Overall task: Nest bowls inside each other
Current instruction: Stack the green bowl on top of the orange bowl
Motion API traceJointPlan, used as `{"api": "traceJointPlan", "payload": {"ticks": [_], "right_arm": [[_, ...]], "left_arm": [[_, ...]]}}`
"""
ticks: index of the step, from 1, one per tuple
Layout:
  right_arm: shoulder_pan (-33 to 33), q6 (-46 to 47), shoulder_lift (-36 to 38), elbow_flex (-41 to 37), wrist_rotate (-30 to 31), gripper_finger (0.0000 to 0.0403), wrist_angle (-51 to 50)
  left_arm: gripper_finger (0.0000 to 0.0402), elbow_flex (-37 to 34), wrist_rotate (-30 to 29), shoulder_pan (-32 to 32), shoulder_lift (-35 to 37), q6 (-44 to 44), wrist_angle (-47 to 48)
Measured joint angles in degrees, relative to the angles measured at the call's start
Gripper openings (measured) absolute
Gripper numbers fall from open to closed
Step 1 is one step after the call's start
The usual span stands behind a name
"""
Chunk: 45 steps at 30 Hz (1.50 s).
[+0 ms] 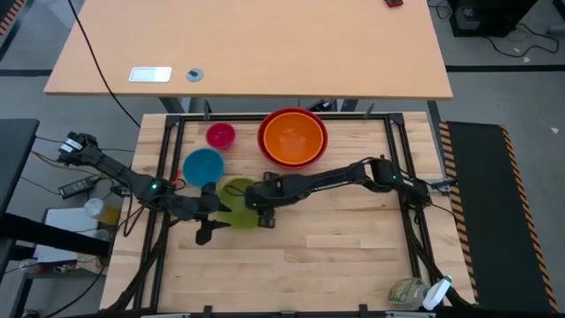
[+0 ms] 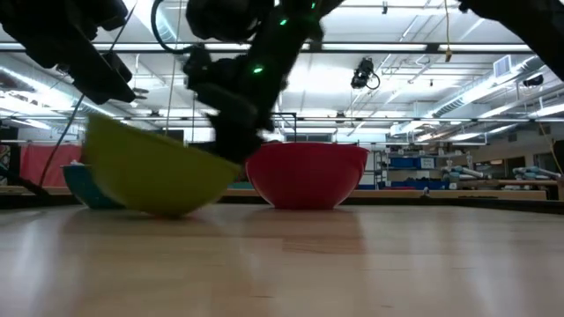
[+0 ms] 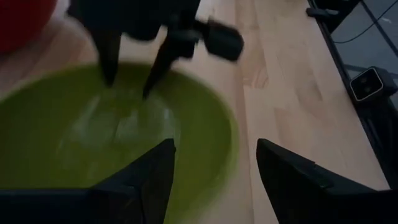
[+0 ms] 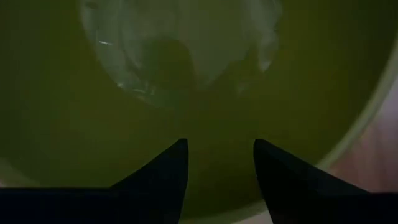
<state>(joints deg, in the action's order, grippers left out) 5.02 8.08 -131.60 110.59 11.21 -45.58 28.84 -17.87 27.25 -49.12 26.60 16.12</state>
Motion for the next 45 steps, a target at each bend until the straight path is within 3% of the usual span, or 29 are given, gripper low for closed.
{"api": "traceJointPlan", "payload": {"ticks": [8,13,22,28,35,41,45], "right_arm": [[1.36,6.61,2.78,0.0,4.38,0.0174,-20.53],[1.16,7.21,2.83,0.0,4.32,0.0173,-25.7],[1.76,7.84,6.58,-2.04,7.17,0.0171,-30.56],[2.39,10.25,17.57,-9.6,7.2,0.0167,-25.21],[0.97,19.41,29.85,-22.72,5.27,0.017,-22.34],[-2.18,26.86,34.79,-35.75,-2.74,0.0198,-4.32],[-3.37,32.5,34.41,-39.99,-5.55,0.0232,3.98]], "left_arm": [[0.0229,0.0,-4.28,-1.39,0.0,-2.65,-0.49],[0.0229,0.0,-5.61,-2.69,0.0,-1.32,-0.97],[0.0229,1.55,-6.95,-5.7,0.0,-11.72,-6.16],[0.0229,8.36,-8.07,-9.09,0.11,-27.47,-8.63],[0.0229,7.51,-7.98,-11.73,0.02,-27.54,-8.56],[0.0229,6.03,-7.98,-15.85,-0.02,-27.7,-9.07],[0.0229,6.03,-7.96,-18.05,-0.02,-27.74,-9.05]]}}
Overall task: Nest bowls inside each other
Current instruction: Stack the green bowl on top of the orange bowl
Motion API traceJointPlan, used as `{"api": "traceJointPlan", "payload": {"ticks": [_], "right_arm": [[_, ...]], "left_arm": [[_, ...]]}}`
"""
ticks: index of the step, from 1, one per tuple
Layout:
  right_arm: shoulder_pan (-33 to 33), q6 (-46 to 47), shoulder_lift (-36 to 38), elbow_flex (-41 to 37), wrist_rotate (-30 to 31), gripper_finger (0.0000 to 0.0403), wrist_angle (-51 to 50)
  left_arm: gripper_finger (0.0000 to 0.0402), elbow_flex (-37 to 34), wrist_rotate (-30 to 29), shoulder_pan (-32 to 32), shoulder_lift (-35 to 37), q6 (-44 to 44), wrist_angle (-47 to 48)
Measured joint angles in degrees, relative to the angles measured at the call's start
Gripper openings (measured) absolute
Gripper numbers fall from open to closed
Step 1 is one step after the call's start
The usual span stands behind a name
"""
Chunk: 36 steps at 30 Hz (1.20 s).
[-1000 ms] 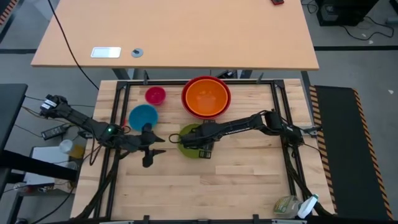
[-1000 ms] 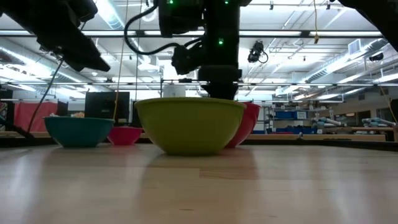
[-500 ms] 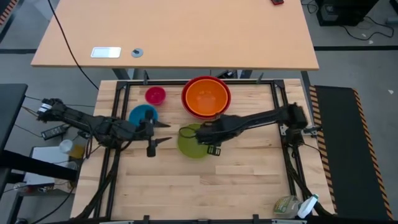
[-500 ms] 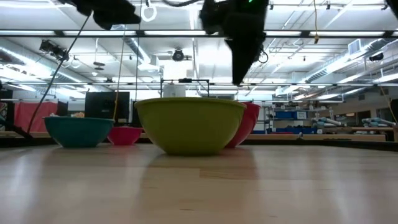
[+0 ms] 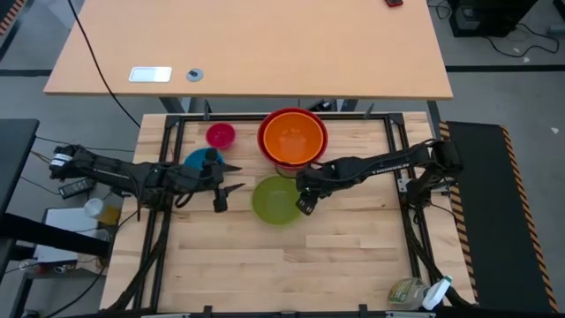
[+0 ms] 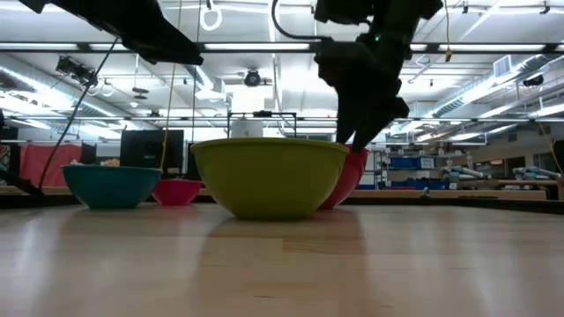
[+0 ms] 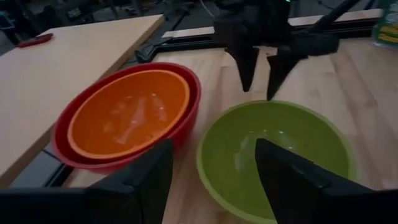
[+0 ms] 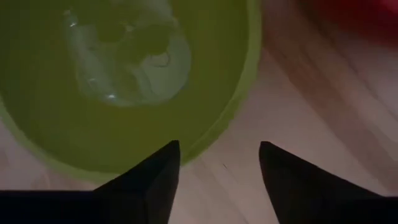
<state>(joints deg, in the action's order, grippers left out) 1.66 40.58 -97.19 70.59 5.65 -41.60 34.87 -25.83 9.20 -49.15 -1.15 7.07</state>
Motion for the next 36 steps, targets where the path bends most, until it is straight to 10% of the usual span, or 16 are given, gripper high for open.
{"api": "traceJointPlan", "payload": {"ticks": [10,24,36], "right_arm": [[-1.56,7.62,-1.52,-6.76,3.51,0.0236,11.92],[-4.48,-5.59,-0.55,-6.63,0.41,0.0022,6.02],[-11.03,-18.37,11.02,-7.11,-10.17,0.002,11.45]], "left_arm": [[0.0229,-0.02,0.05,-3.21,0.0,-0.04,-0.02],[0.0229,-0.02,-1.76,-4.48,0.0,-0.95,0.02],[0.0229,-5.41,3.28,-4.94,0.0,-9.72,-11.87]]}}
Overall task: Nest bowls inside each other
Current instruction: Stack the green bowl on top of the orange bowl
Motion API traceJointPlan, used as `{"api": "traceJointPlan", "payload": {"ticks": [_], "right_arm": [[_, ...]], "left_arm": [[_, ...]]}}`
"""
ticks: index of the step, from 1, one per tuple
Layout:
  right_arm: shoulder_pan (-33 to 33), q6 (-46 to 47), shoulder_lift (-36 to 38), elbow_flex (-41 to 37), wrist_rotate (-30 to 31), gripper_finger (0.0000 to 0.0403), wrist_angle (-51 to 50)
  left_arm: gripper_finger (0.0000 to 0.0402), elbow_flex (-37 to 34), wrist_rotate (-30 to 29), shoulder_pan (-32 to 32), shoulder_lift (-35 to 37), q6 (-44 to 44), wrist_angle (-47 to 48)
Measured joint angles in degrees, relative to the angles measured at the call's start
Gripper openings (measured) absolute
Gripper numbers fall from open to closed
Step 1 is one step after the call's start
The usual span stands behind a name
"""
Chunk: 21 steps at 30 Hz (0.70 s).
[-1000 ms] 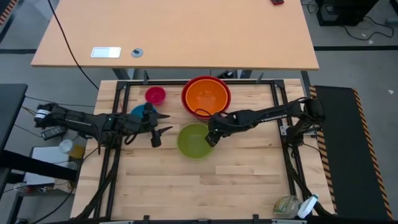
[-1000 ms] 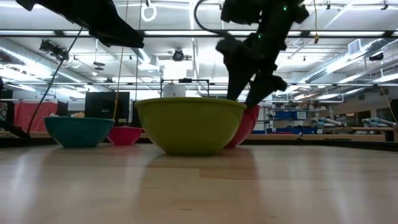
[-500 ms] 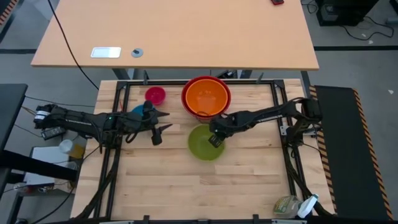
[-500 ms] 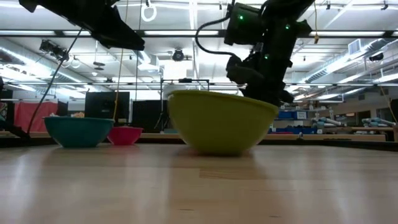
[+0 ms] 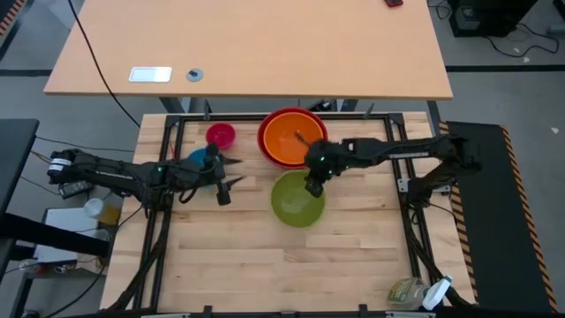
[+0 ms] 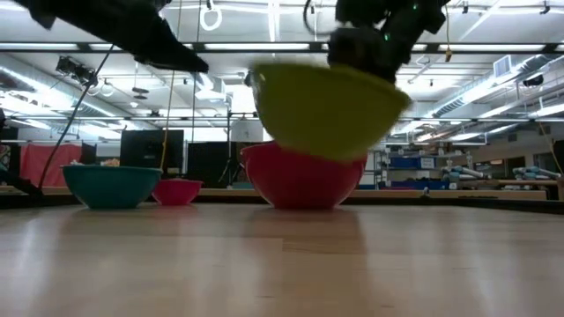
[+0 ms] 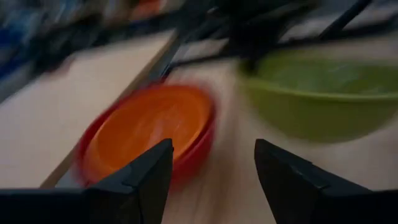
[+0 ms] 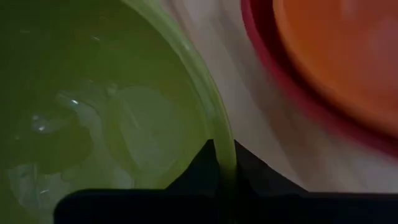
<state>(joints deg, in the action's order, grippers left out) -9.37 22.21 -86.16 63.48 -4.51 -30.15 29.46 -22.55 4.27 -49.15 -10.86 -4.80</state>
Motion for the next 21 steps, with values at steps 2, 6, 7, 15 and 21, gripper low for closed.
{"api": "traceJointPlan", "payload": {"ticks": [2,6,7,15,21], "right_arm": [[-1.84,-1.93,1.66,0.02,2.47,0.002,4.63],[-7.53,-5.41,2.03,0.1,8.97,0.0022,14.12],[-9.27,-6.03,1.58,0.11,9.25,0.0024,16.36],[-22.43,-5.71,-4.91,0.13,7.6,0.0026,23.66],[-26.62,-4.03,-8.55,0.13,5.53,0.0035,21.97]], "left_arm": [[0.0229,-5.0,6.88,-0.4,0.0,-2.7,-13.62],[0.0229,-11.04,9.64,-1.33,1.69,-2.69,-25.61],[0.0229,-11.41,9.57,-1.45,3.07,-2.13,-25.01],[0.0229,-3.11,0.84,-1.59,12.42,7.39,5.85],[0.0229,-1.68,-1.86,-1.59,11.93,15.39,15.16]]}}
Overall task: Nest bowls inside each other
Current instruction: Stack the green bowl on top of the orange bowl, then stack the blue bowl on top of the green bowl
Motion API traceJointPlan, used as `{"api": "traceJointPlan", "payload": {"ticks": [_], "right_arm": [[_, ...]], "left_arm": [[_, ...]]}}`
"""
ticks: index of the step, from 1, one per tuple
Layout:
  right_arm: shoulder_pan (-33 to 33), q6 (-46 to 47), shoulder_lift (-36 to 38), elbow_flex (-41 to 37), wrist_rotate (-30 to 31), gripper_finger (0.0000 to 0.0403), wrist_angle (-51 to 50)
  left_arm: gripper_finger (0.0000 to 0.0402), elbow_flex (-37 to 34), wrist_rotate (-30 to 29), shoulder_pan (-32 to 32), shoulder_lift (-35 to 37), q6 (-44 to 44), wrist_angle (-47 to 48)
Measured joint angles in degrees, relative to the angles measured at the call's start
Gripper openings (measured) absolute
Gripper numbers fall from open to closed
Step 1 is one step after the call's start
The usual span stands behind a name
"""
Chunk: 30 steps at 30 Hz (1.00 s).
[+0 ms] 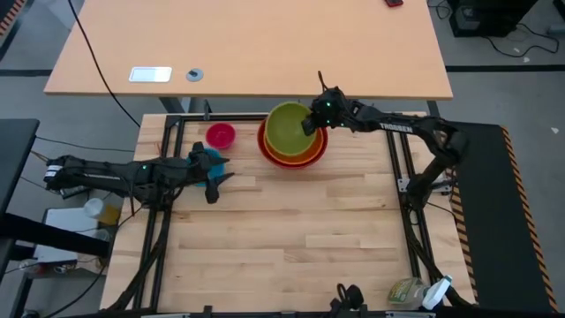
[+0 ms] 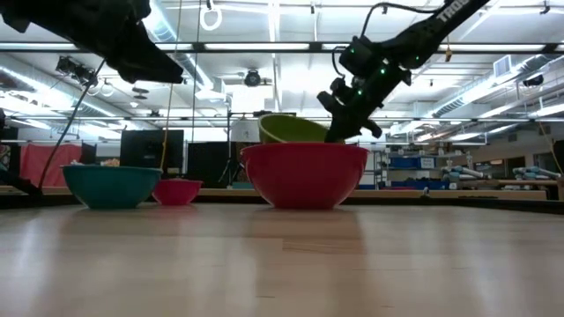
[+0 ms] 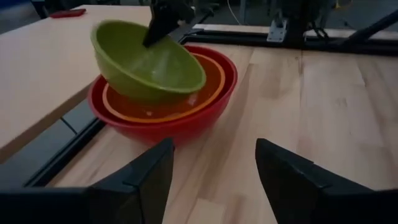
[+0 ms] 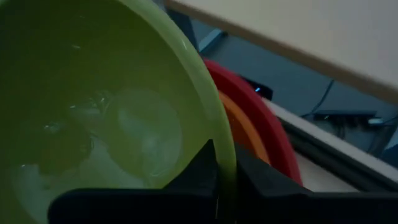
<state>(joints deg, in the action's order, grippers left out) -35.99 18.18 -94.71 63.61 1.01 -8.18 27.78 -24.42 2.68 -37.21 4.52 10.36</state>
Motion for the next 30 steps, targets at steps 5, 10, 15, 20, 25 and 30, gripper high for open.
{"api": "traceJointPlan", "payload": {"ticks": [5,10,15,20,25,30], "right_arm": [[-0.52,-2.3,-0.7,0.02,-2.2,0.0066,-1.82],[-0.54,-4.61,-0.26,0.62,-2.32,0.0125,-5.14],[0.08,-7.88,0.11,8.42,1.66,0.0171,-16.73],[2.3,-12.62,0.43,14.44,5.24,0.018,-22.08],[2.07,-15.38,0.38,13.84,7.76,0.0177,-26.6],[2.7,-15.39,0.35,13.11,11.6,0.0176,-30.19]], "left_arm": [[0.0229,0.1,-0.01,0.0,-0.32,1.39,-0.17],[0.0229,0.1,-0.03,0.0,-0.28,3.09,0.16],[0.0229,0.1,0.0,0.0,-0.26,4.04,6.37],[0.0229,0.1,-0.02,-1.29,-0.26,11.88,15.72],[0.0229,0.1,-0.43,-3.8,-0.26,21.13,20.5],[0.0229,0.1,-0.42,-4.47,-0.26,23.88,21.81]]}}
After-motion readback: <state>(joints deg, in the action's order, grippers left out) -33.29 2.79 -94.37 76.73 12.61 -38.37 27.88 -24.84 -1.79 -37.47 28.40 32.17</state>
